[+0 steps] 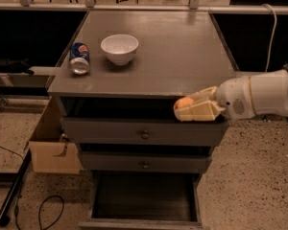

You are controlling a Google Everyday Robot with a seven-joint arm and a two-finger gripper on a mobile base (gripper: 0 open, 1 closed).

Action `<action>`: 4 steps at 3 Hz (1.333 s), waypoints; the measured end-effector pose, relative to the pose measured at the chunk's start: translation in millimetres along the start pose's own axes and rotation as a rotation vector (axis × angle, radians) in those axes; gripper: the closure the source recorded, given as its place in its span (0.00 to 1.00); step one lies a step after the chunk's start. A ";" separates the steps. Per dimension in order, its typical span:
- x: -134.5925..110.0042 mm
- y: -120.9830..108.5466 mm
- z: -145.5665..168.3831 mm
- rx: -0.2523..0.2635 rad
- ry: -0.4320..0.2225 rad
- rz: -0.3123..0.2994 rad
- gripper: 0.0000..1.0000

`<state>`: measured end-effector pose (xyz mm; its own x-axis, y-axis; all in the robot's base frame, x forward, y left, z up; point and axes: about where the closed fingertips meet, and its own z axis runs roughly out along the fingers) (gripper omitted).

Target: Place orange into bottom drawer

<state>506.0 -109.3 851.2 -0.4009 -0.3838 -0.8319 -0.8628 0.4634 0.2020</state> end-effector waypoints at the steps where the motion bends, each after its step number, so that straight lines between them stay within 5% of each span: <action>1: 20.9 12.8 10.8 -0.025 0.018 0.031 1.00; 3: 25.0 11.6 10.0 -0.018 0.000 0.043 1.00; 4: 50.8 13.8 16.6 -0.004 -0.046 0.104 1.00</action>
Offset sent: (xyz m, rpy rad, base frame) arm -0.0166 0.0059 -0.0204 0.0065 0.0429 0.0060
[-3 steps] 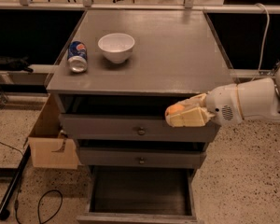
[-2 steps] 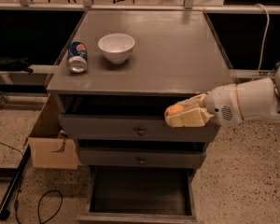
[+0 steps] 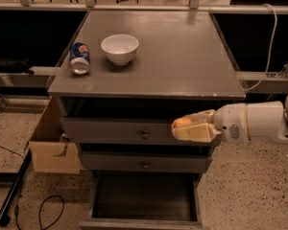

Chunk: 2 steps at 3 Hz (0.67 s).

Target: Place orange into bottom drawer

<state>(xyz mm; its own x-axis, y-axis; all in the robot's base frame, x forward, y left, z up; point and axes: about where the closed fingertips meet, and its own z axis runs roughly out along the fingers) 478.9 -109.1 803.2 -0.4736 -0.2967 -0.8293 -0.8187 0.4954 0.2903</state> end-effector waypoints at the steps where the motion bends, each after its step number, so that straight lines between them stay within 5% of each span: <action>1: 42.2 6.5 20.7 -0.024 -0.032 0.086 1.00; 2: 74.5 7.3 41.9 -0.045 -0.046 0.137 1.00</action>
Offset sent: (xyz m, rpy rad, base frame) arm -0.0366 0.0216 -0.1239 0.1485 0.1489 -0.0608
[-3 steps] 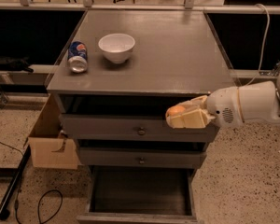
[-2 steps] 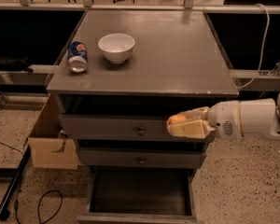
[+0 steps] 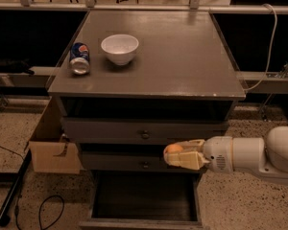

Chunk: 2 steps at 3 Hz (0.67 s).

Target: Place orange into bottom drawer

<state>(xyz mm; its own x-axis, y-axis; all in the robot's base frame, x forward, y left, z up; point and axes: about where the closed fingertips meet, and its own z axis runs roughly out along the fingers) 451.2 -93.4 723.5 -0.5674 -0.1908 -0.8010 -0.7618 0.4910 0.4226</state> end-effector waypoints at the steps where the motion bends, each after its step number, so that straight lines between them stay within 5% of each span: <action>1: 25.4 -15.9 18.6 -0.014 0.005 0.032 1.00; 2: 28.5 -17.6 21.2 -0.018 0.005 0.038 1.00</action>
Offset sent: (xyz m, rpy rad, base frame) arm 0.0035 0.0032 -0.0350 0.0145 0.0326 -0.0002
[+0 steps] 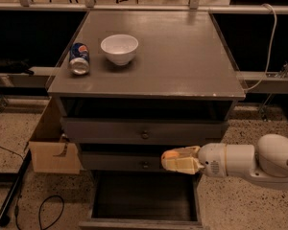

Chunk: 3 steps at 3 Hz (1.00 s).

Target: Place orange into bottom drawer

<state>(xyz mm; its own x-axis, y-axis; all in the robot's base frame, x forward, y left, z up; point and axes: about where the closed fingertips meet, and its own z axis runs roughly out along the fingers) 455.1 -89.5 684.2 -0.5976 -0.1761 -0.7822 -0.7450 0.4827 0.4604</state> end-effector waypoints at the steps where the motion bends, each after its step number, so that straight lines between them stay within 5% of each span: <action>1: -0.2 1.6 7.8 0.050 0.029 -0.022 1.00; 3: 5.9 -8.1 25.2 0.093 0.091 -0.028 1.00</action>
Offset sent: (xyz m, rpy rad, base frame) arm 0.0229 0.0178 -0.0477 -0.2430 0.0434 -0.0315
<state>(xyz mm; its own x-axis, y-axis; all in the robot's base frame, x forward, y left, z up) 465.0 -72.9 665.3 -0.6042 -0.2660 -0.7511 -0.7339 0.5530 0.3945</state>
